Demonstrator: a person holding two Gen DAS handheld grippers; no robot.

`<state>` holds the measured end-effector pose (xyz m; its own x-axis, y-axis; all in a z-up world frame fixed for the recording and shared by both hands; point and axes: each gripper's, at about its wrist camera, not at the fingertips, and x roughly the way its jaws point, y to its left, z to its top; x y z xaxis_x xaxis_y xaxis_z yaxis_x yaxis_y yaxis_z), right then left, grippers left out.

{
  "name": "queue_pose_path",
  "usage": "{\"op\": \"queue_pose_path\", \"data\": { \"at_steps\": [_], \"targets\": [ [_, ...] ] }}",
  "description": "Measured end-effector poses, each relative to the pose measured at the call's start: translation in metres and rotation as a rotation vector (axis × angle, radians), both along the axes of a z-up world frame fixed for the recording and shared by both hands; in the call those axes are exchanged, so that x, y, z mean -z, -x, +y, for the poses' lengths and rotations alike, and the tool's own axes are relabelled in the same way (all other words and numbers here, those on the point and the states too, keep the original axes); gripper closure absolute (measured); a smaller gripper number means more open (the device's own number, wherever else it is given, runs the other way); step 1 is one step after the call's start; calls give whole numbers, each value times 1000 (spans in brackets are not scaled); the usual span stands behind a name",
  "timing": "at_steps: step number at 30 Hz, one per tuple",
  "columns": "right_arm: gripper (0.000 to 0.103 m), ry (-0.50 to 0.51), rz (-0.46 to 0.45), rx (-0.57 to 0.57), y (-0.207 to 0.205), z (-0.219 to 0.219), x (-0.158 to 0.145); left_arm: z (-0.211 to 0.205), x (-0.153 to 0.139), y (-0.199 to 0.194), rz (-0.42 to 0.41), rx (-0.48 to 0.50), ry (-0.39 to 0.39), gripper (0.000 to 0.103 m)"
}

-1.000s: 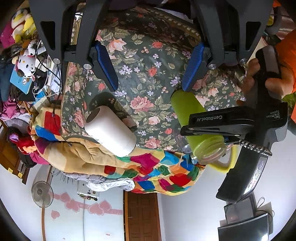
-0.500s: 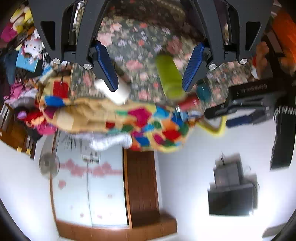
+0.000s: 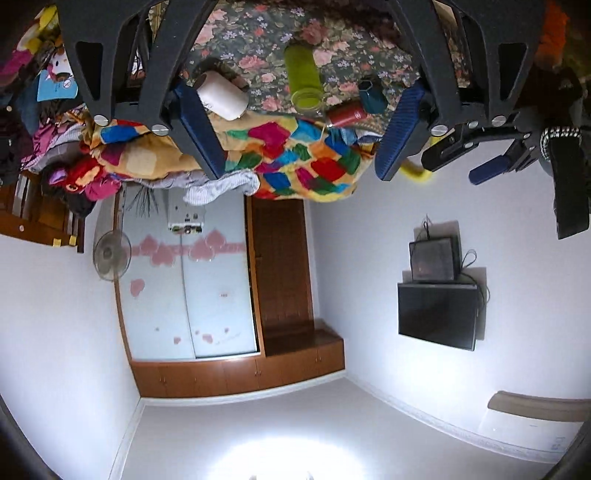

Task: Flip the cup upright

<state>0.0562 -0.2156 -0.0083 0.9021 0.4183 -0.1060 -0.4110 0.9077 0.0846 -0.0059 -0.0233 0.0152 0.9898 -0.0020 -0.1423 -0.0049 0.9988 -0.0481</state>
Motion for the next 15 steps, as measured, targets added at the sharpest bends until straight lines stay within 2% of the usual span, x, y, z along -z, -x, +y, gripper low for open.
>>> {"op": "queue_pose_path", "data": {
  "at_steps": [2,4,10,15],
  "targets": [
    [12,4,-5,21,3,2,3,-1,2,3,1,-10,5,0],
    [0,4,-6,48,4,2,8,-1,6,5,0,-26,2,0],
    [0,39,47,49,-5,8,16,-3,12,5,17,-36,-4,0],
    [0,44,57,49,0,3,17,-5,13,8,18,-40,-12,0]
  ]
}}
